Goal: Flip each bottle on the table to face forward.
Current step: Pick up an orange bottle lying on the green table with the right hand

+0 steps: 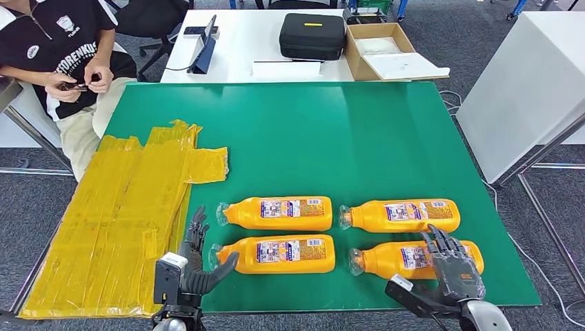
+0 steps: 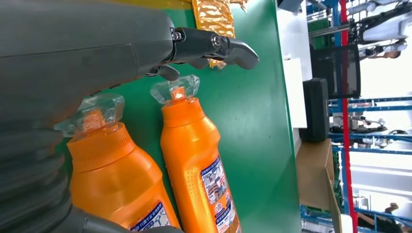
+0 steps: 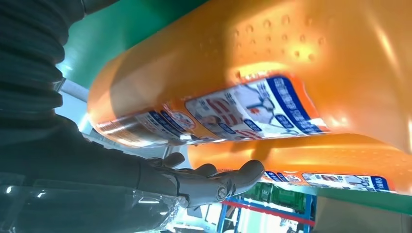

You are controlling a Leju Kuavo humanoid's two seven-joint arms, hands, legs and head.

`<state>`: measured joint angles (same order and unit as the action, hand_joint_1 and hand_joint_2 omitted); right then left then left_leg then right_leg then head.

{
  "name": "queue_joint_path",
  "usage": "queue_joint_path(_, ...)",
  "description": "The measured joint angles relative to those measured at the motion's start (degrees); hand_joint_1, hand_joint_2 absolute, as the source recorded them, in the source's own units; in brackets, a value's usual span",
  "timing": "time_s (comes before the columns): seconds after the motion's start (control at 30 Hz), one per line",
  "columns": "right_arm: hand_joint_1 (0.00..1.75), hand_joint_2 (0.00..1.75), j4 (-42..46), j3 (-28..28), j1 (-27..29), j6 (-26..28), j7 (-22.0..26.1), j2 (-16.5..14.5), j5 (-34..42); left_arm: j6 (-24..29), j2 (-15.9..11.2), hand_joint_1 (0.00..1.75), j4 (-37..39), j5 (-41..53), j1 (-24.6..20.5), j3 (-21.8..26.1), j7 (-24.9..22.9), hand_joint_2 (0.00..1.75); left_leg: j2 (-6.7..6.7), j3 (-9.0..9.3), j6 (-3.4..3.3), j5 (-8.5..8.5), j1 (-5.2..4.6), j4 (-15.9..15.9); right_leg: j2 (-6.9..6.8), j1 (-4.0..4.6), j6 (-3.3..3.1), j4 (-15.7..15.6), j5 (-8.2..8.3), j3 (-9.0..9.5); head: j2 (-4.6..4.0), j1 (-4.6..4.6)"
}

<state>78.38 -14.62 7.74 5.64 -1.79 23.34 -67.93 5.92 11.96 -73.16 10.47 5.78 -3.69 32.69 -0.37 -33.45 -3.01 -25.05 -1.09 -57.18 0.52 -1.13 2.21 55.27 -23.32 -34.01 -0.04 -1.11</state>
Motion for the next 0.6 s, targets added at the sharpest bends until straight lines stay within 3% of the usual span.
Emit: queue_joint_path(0.6,0.00,1.75,-0.5,-0.4,-1.1,-3.6,1.0,2.8,2.3,0.1,0.2,0.00,1.3,0.2,-0.1,0.6,-0.3,1.75,-0.01,0.00,-0.01,-0.01,-0.02,0.0,0.00,-0.02,0.00,0.0,0.00,0.01,0.00,0.01)
